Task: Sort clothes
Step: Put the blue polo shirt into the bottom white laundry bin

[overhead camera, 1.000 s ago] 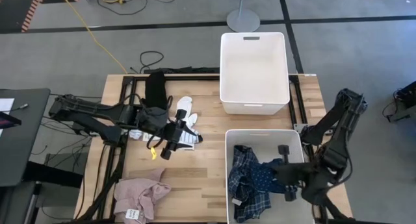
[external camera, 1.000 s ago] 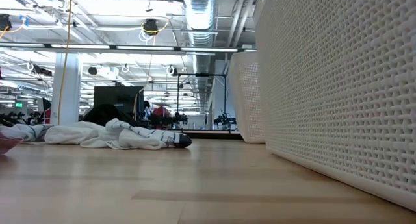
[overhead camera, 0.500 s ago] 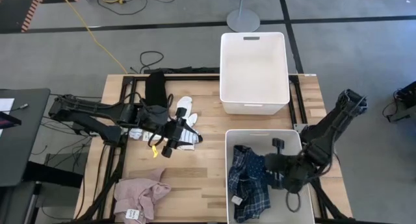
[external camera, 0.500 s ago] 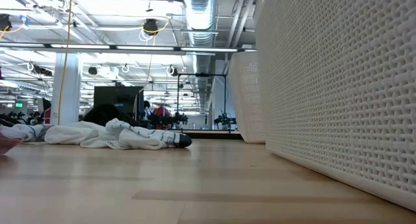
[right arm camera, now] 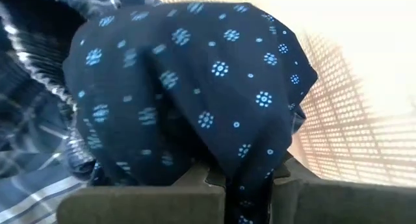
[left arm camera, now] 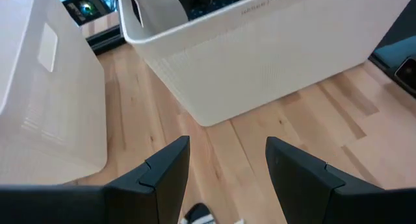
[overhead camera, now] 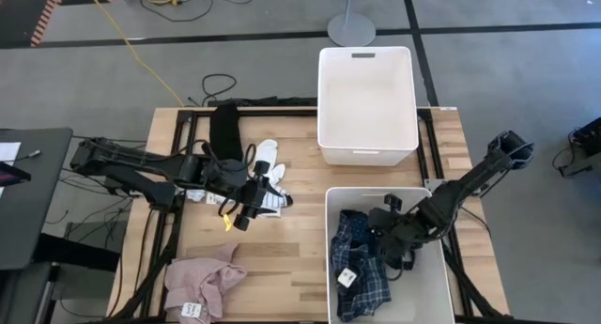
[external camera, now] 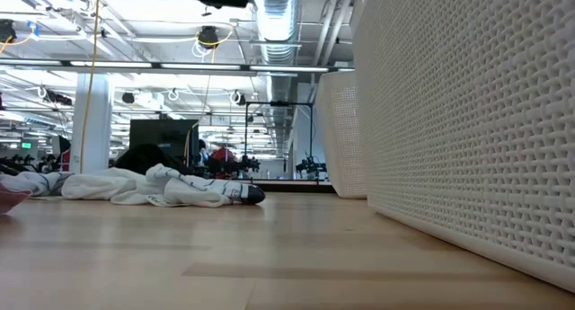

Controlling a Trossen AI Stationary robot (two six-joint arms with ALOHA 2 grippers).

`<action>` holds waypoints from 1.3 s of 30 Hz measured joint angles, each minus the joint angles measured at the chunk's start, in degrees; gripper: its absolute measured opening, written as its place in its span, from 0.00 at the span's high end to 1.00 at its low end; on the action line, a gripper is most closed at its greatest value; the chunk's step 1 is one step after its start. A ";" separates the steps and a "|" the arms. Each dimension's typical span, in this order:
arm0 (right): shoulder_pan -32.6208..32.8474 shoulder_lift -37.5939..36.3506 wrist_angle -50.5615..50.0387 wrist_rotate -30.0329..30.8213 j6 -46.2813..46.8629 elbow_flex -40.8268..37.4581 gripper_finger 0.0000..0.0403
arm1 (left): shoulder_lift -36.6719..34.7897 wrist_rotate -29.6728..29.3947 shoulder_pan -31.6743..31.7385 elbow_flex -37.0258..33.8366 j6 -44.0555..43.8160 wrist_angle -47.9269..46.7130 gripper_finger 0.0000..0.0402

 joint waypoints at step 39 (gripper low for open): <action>-2.82 0.20 9.47 -5.68 -9.86 4.18 0.37 | -0.02 -6.68 4.52 -23.03 -8.08 -2.34 0.51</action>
